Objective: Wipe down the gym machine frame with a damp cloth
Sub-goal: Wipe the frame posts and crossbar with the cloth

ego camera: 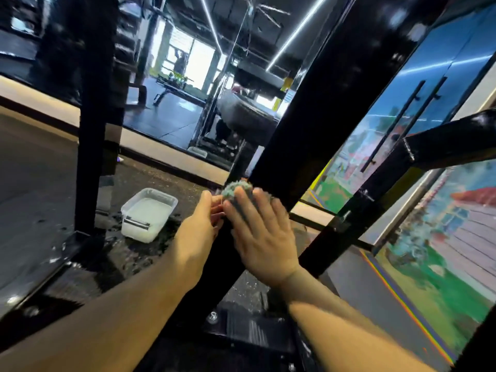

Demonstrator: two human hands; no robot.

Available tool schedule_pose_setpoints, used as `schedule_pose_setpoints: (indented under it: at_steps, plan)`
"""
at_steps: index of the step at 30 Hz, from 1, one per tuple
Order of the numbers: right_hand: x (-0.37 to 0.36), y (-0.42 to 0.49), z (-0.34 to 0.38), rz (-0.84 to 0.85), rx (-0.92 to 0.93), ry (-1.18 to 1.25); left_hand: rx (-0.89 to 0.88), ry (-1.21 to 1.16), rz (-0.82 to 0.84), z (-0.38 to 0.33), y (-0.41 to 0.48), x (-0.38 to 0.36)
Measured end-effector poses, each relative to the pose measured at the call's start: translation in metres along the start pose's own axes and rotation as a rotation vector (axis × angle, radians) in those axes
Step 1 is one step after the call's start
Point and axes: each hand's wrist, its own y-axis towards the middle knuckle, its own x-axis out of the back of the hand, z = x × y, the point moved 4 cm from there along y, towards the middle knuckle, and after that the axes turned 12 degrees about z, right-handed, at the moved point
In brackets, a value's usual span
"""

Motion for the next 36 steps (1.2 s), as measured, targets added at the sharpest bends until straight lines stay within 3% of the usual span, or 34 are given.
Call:
schedule_pose_setpoints:
  at_steps: [3,6,8,12,15,17,19,23,27,29,32,34,36]
  plan:
    - [-0.035,-0.04,0.041,0.195,0.188,-0.09,0.089,-0.005,-0.001,0.017,-0.004,0.012]
    - [-0.03,-0.04,0.03,0.212,0.255,-0.061,0.102,0.094,-0.004,0.017,-0.009,0.017]
    - [-0.003,-0.019,0.001,0.08,0.156,-0.023,0.067,0.16,0.004,0.01,-0.013,0.015]
    - [0.068,0.055,-0.074,-0.215,-0.246,0.124,0.015,0.119,0.046,-0.01,-0.013,0.0]
    - [0.087,0.079,-0.081,-0.35,-0.362,0.169,-0.014,0.053,0.019,-0.013,-0.006,-0.004]
    - [0.068,0.072,-0.058,-0.296,-0.305,0.125,-0.014,0.01,-0.017,-0.011,-0.004,-0.001]
    - [0.033,0.046,-0.022,-0.141,-0.192,0.058,0.013,0.019,-0.024,-0.002,-0.001,0.009]
    - [-0.038,-0.035,0.057,0.162,0.142,-0.086,0.105,0.045,0.001,0.03,-0.012,0.031]
    - [-0.034,-0.039,0.052,0.204,0.293,-0.077,0.085,0.133,-0.047,0.033,-0.026,0.032]
    - [-0.003,-0.013,0.018,0.144,0.226,0.03,0.047,0.057,0.015,0.015,-0.026,0.016]
    - [0.048,0.039,-0.045,-0.084,-0.098,0.03,-0.007,0.062,0.086,-0.01,-0.016,-0.004]
    - [0.063,0.059,-0.06,-0.142,-0.25,0.096,-0.022,0.05,0.09,-0.019,-0.01,-0.01]
    - [0.053,0.053,-0.043,-0.086,-0.18,0.051,-0.039,0.02,0.099,-0.026,-0.007,-0.016]
